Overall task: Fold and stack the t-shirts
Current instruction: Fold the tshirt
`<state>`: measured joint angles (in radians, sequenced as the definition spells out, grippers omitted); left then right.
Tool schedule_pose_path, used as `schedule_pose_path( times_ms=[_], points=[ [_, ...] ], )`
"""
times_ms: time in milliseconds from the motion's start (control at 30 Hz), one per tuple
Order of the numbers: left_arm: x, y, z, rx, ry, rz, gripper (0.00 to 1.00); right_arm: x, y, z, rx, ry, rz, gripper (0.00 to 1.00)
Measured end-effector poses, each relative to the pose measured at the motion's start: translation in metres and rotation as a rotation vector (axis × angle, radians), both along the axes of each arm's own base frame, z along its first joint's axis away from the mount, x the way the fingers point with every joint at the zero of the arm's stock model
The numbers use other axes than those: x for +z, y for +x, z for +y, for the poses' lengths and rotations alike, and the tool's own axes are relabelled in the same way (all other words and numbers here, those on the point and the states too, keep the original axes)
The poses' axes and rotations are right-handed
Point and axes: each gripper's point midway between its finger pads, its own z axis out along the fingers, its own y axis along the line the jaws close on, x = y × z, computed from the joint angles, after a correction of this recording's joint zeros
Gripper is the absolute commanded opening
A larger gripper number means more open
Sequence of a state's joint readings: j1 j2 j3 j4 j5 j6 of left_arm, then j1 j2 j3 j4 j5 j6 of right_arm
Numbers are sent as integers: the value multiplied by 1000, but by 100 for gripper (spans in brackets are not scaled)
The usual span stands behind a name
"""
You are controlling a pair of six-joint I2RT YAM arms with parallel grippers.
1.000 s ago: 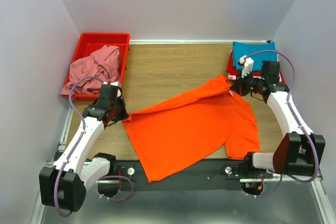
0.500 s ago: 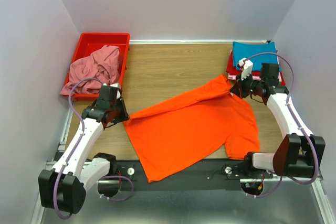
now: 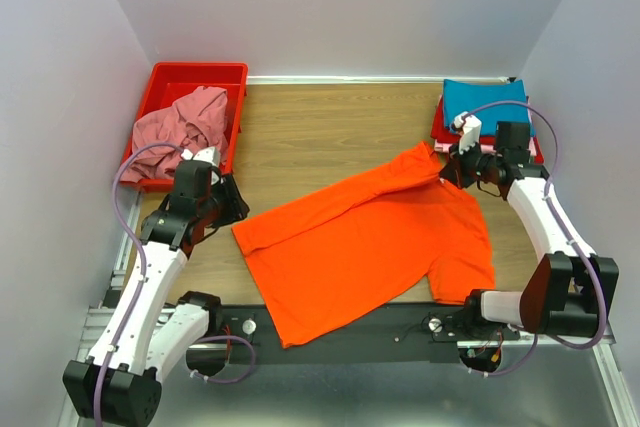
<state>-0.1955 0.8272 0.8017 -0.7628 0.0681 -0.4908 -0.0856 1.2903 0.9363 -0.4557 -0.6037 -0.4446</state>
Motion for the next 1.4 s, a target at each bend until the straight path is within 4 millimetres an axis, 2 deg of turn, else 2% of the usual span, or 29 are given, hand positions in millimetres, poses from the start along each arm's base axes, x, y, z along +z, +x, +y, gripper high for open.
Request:
schedule_pose_path(
  times_ms=[100, 200, 300, 333, 400, 500, 600, 667, 800, 867, 900, 967, 1067, 1267, 1400],
  points=[
    [6, 6, -2, -4, -10, -32, 56, -7, -3, -1, 1, -8, 12, 11],
    [27, 18, -6, -16, -24, -109, 56, -19, -10, -3, 7, -27, 30, 14],
    [61, 33, -10, -34, -40, -224, 56, -32, -19, -8, 17, -69, 52, 32],
    [71, 37, -11, -41, -42, -258, 56, -38, -23, -11, 16, -94, 61, 46],
    [92, 47, -14, -60, -45, -333, 57, -46, -32, -18, 11, -145, 67, 52],
    [105, 56, -15, -77, -38, -394, 59, -51, -45, -28, -1, -207, 73, 52],
    [116, 63, -16, -91, -24, -462, 69, -45, -47, -32, -1, -236, 54, 51],
    [125, 67, -16, -103, -11, -526, 70, -41, -41, -26, 25, -202, 77, 50],
    [132, 71, -15, -122, 17, -618, 70, -29, 0, 1, 114, -77, 116, 50],
    [131, 74, -14, -130, 32, -640, 70, -32, 16, 20, 175, -36, 140, 50],
    [129, 75, -14, -134, 40, -653, 70, -41, 22, 38, 227, -19, 170, 50],
    [120, 73, -13, -140, 51, -657, 70, -54, 26, 59, 287, 4, 218, 50],
    [111, 69, -12, -147, 65, -656, 71, -74, 28, 79, 338, 24, 287, 50],
    [124, 68, -11, -146, 71, -713, 71, -92, 30, 89, 361, 29, 351, 50],
    [125, 70, -11, -148, 74, -721, 71, -100, 25, 99, 389, 25, 378, 50]
  ],
)
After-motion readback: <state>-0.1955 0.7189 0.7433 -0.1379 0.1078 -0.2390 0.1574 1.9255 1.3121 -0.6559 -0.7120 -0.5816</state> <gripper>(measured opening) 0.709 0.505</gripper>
